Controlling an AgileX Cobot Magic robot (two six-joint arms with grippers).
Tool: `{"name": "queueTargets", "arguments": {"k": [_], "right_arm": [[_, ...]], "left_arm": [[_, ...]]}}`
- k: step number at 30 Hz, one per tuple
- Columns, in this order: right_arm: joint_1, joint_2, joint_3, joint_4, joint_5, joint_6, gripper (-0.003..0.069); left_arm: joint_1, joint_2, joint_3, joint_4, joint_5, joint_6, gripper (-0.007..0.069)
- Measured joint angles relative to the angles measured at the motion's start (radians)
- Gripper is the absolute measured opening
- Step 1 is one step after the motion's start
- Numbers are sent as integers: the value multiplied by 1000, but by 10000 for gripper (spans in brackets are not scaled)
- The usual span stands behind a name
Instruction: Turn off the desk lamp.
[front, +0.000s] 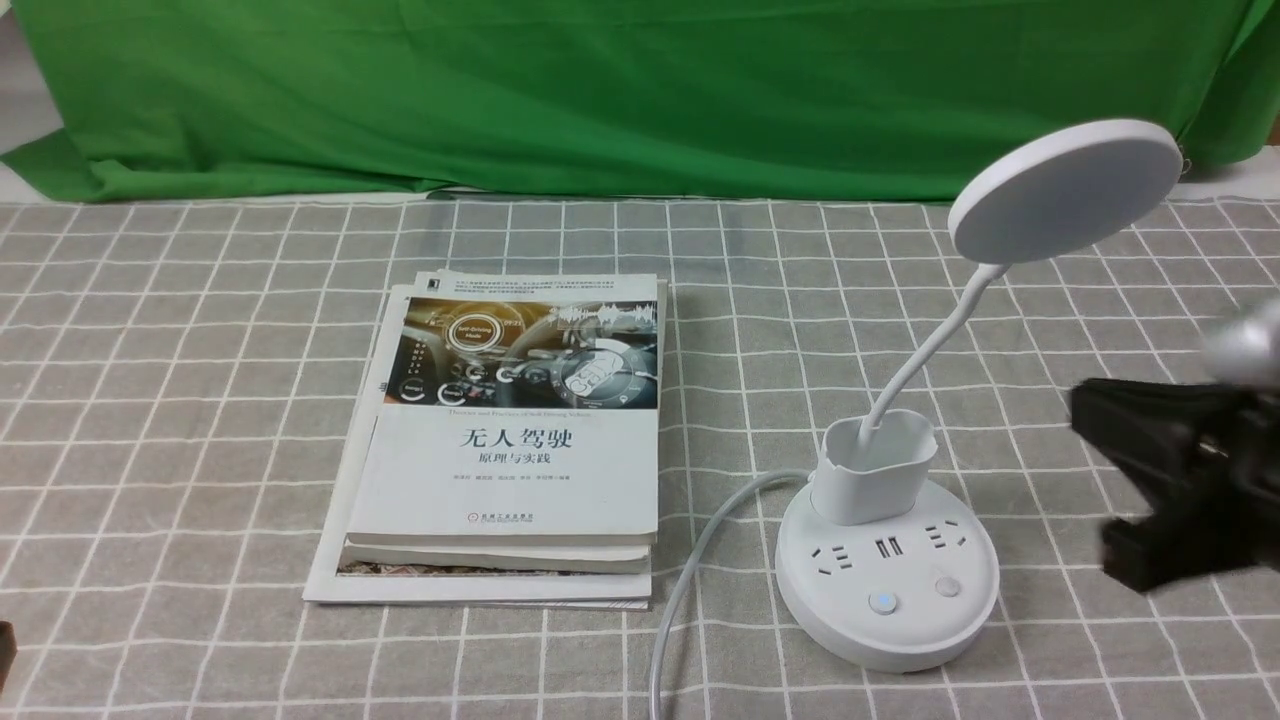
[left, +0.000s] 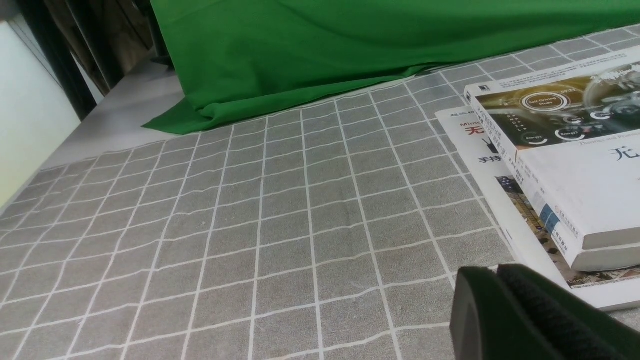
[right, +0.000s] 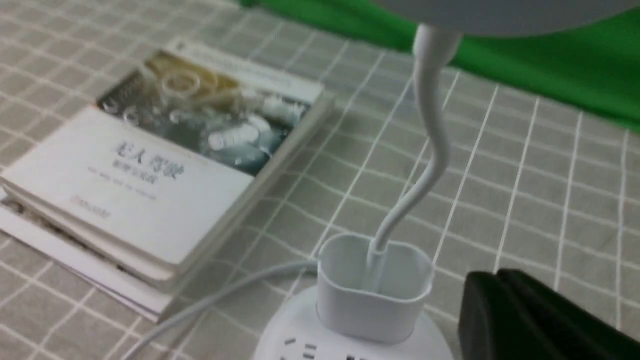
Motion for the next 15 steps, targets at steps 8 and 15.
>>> {"name": "queueTargets", "arguments": {"k": [8,15], "right_arm": [[0,-161,140,0,-26,78,35],[0,-172,142,1,-28,103,35]], "left_arm": [[0,0,0,0,0,0,19],[0,0,0,0,0,0,19]]}}
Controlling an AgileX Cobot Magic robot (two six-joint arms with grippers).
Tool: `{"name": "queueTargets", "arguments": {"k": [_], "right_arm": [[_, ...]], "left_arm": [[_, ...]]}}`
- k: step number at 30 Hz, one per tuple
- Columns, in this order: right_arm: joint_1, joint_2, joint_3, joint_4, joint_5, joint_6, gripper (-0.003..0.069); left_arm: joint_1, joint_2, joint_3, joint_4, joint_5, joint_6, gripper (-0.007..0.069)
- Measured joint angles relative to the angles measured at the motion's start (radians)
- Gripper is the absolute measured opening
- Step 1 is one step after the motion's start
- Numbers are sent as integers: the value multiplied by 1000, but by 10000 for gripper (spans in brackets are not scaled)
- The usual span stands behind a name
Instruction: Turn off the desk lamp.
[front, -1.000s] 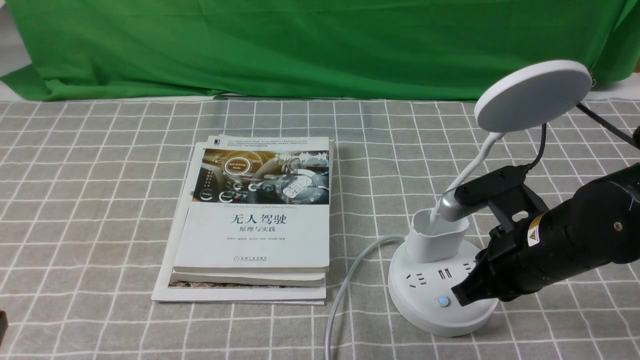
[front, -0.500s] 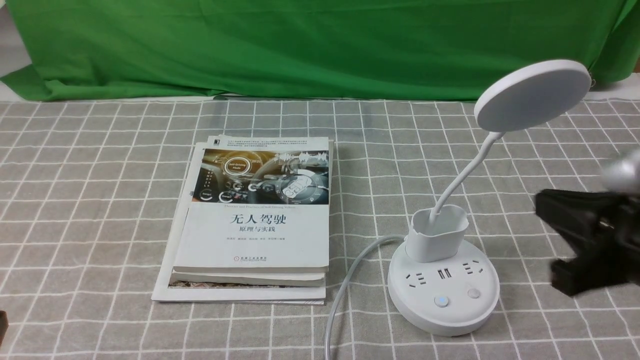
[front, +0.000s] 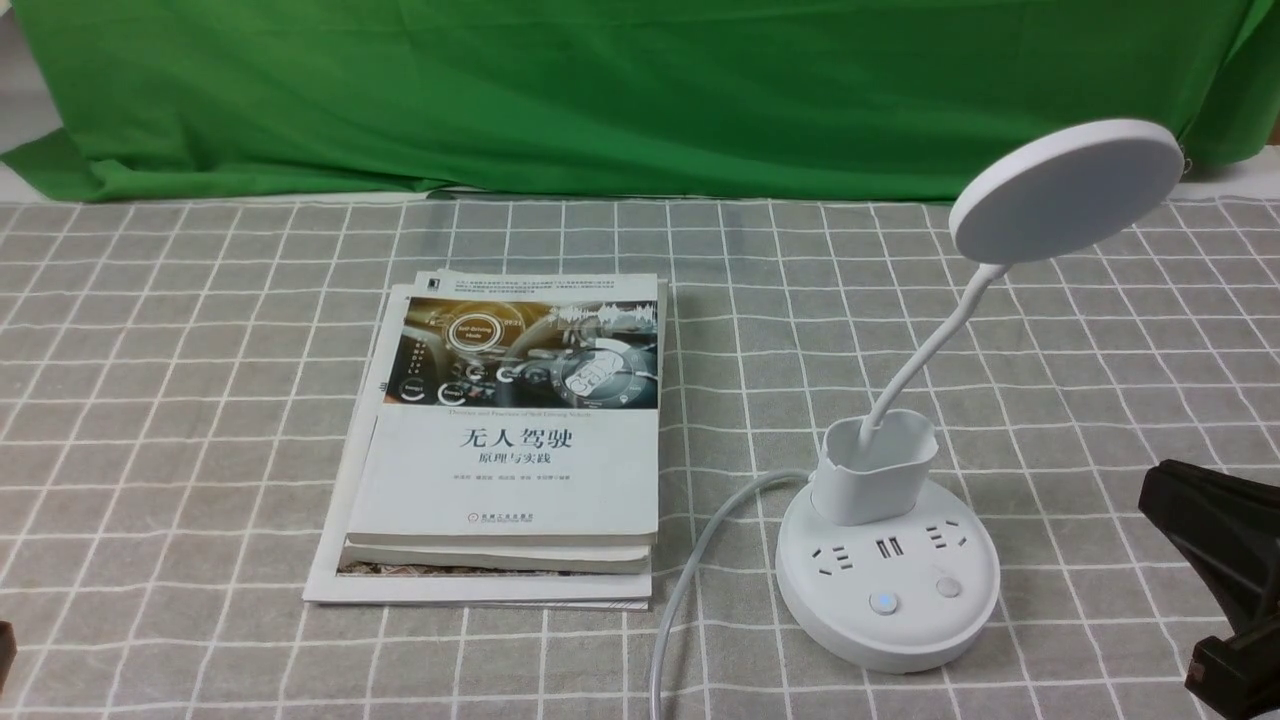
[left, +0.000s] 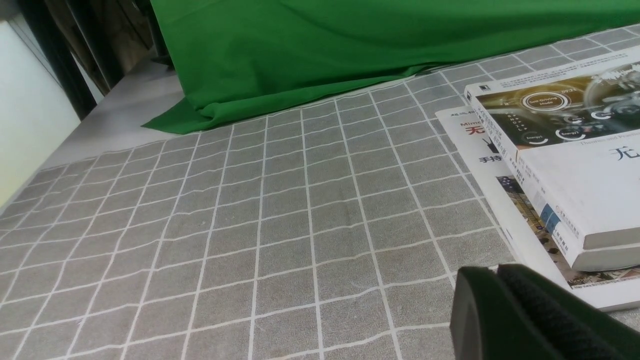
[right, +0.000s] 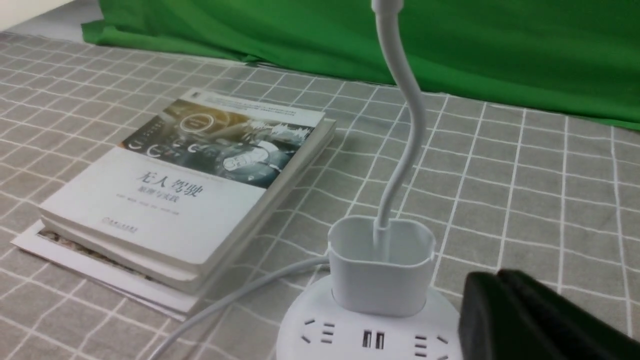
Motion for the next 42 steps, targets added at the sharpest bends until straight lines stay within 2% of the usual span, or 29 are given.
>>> {"name": "queueTargets", "arguments": {"k": [23,30,33,42], "right_arm": [[-17,-42,4,0,3,0,37],[-248,-253,6,1,5,0,38],[-307,-304,21,1,-23,0,38],[-369,-436,188,1,-69,0,38]], "left_arm": [[0,0,0,0,0,1,19],[0,0,0,0,0,0,19],[0,0,0,0,0,0,19],[0,0,0,0,0,0,19]]}}
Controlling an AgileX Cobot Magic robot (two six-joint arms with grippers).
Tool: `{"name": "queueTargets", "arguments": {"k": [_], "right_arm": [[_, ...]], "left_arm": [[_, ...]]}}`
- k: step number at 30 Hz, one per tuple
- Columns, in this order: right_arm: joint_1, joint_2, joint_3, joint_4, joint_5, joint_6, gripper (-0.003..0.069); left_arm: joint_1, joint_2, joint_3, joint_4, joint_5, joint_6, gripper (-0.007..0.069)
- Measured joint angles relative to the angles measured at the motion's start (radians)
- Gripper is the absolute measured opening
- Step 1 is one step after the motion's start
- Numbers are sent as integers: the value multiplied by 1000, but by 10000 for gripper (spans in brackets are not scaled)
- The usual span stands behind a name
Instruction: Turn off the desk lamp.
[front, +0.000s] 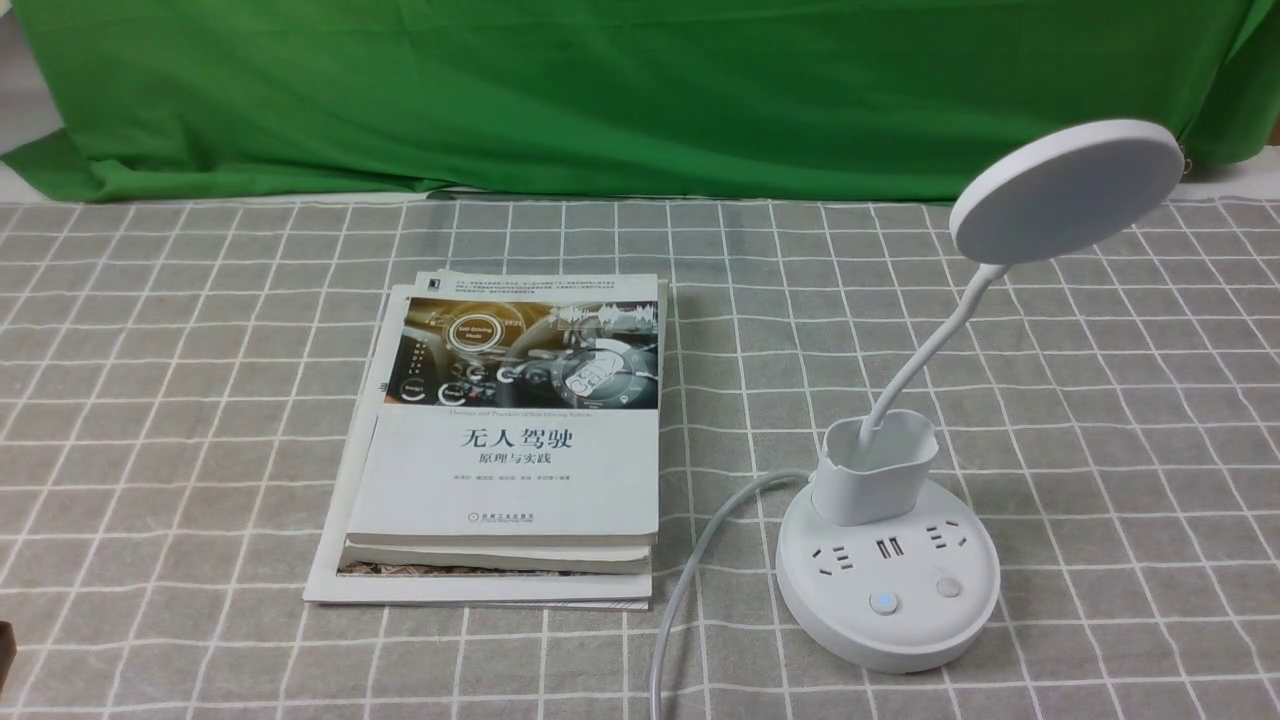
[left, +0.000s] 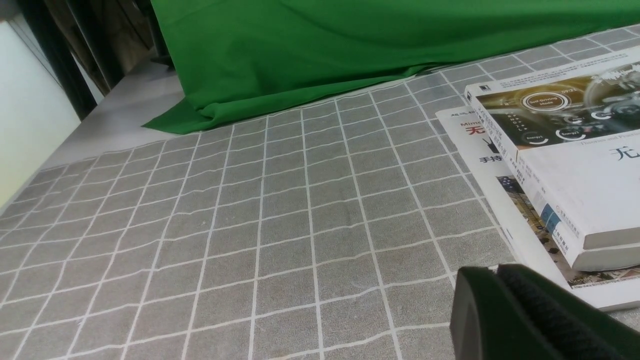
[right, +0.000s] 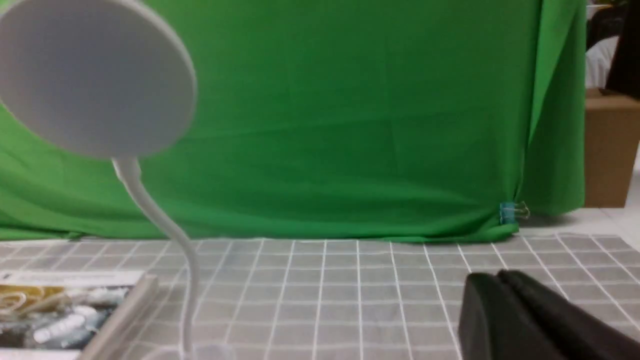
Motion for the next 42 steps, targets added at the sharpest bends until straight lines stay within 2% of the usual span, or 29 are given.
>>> {"name": "queueTargets", "arguments": {"k": [9,13,16,39,42], "right_arm": [[-10,-152,156,0,17,0,38],[-10,-208,157,0,140,0,39],[-10,-208,157,0,165,0,39],[-11,-208,157,0,174,0,40],[-11,-208,157,-24,175,-50,46]], "left_arm": [[0,0,0,0,0,0,19],[0,-1,0,0,0,0,19],[0,-1,0,0,0,0,19],[0,-1,0,0,0,0,19],[0,-1,0,0,0,0,19]]}}
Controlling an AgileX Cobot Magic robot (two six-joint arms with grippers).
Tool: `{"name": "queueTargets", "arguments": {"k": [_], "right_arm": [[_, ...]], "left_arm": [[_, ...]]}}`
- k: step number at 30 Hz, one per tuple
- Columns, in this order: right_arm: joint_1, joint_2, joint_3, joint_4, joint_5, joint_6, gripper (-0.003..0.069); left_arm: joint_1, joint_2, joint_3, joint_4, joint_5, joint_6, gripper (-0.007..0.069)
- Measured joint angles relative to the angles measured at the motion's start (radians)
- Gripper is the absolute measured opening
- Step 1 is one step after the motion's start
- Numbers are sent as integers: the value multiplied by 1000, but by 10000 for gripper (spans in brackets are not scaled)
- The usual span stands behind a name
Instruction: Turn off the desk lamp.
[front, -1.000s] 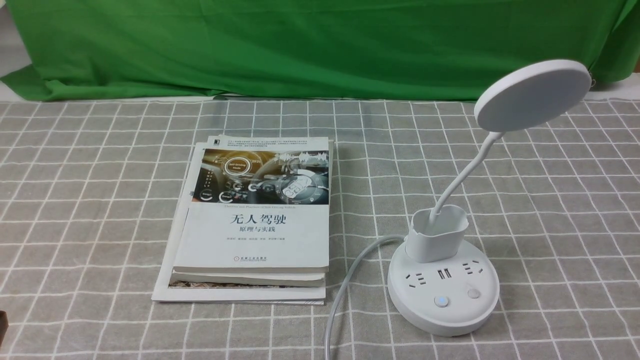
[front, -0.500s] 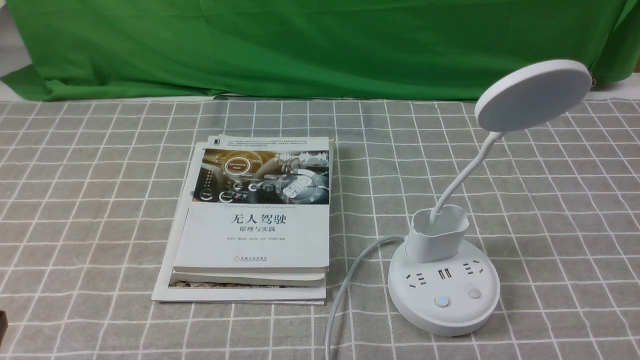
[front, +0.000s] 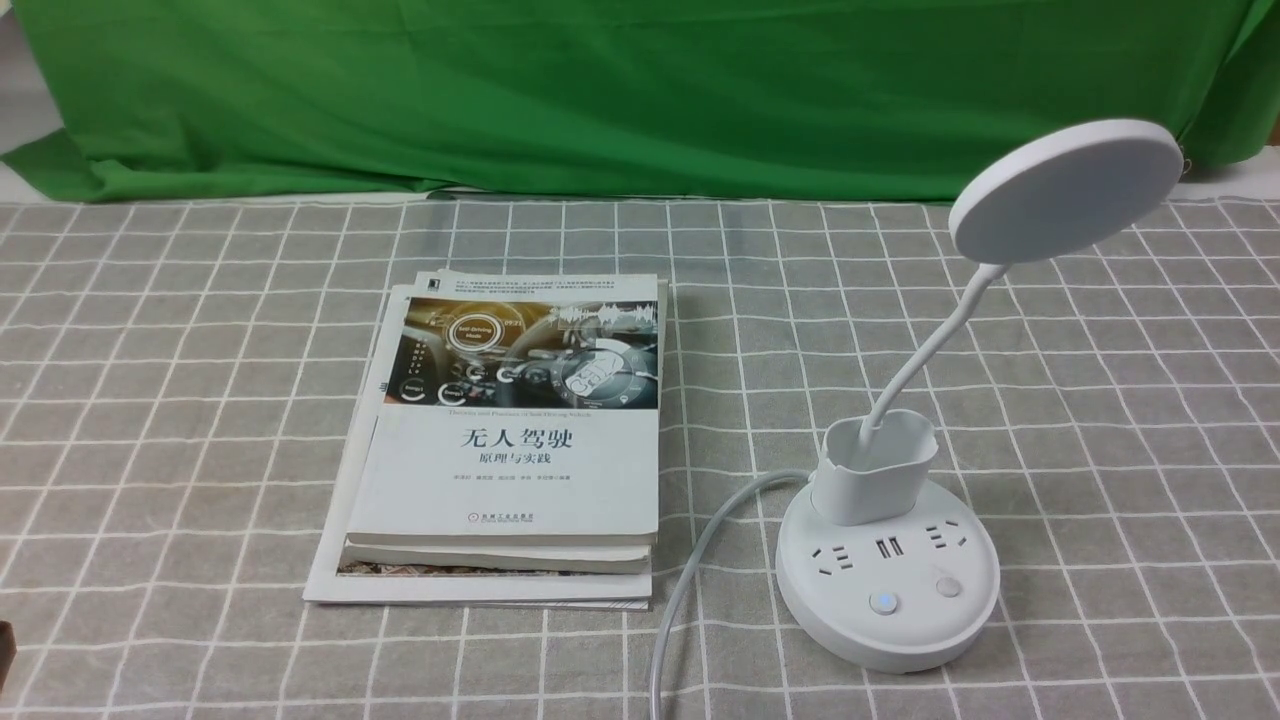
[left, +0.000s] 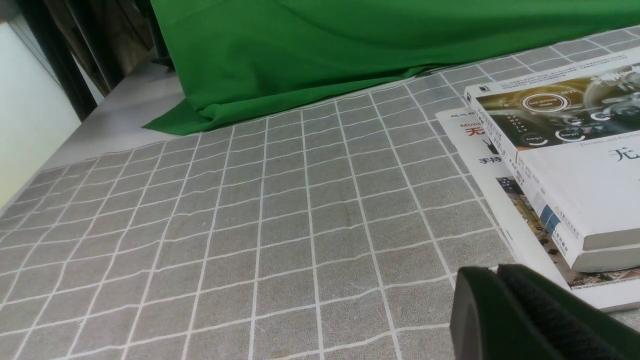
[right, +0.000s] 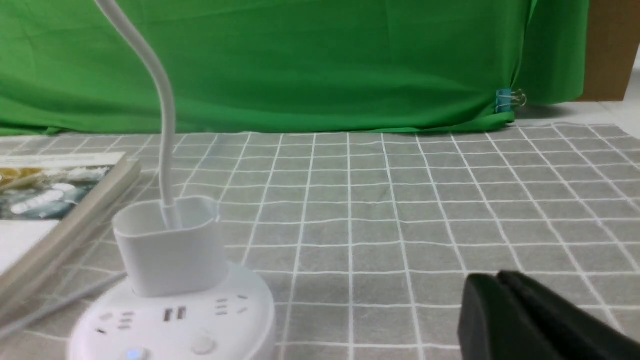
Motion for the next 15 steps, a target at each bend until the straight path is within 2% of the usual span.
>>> {"name": "queueTargets", "arguments": {"k": [3,9,11,15], "right_arm": [[0,0,0,-11,5,-99,50],[0,0,0,25,6,-148,50],[0,0,0,25,8,-128,50],[0,0,0,19,43,4,50]], "left_arm": [[0,0,0,0,0,0,19],[0,0,0,0,0,0,19],[0,0,0,0,0,0,19],[0,0,0,0,0,0,19]]}}
